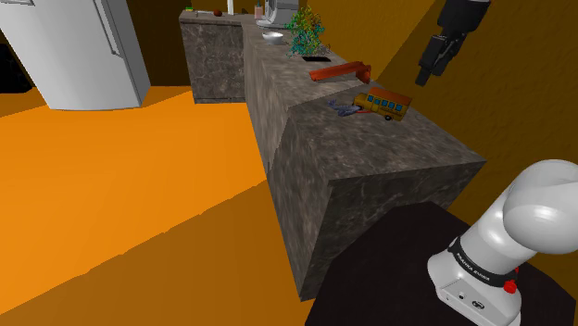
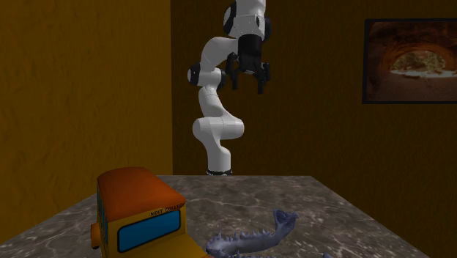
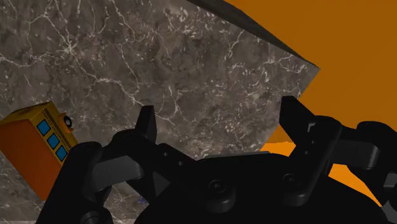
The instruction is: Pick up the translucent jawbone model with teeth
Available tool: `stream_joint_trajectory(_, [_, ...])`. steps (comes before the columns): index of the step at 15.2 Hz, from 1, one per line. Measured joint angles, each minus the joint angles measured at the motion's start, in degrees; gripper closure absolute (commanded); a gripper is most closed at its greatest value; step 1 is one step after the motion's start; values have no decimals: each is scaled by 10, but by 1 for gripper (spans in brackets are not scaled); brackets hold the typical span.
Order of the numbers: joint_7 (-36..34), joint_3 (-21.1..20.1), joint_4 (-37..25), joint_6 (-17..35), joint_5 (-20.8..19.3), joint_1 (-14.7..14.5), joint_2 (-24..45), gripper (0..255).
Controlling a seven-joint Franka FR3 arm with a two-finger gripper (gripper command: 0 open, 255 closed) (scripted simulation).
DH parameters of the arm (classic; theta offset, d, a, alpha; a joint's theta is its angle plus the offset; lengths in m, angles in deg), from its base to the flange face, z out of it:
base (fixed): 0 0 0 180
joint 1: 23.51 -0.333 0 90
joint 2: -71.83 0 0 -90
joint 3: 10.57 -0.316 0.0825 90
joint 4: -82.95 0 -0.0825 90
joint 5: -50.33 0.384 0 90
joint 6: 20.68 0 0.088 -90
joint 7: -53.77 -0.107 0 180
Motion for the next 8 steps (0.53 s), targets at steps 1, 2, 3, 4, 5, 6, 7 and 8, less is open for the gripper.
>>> stream_joint_trajectory(1, [0, 0, 0, 0, 0, 0, 0, 0])
stream_joint_trajectory(2, [0, 3, -2, 8, 0, 1, 10, 0])
stream_joint_trajectory(3, [-3, 5, -3, 20, 2, 2, 23, 0])
stream_joint_trajectory(4, [-4, 10, -8, 31, 3, 4, 38, 0])
stream_joint_trajectory(5, [-5, 15, -3, 48, 4, 6, 50, 0])
stream_joint_trajectory(6, [-6, 18, -8, 60, 6, 8, 66, 0])
stream_joint_trajectory(7, [-12, 19, -16, 74, 11, 7, 88, 0])
stream_joint_trajectory(8, [-11, 25, -26, 89, 13, 9, 113, 0])
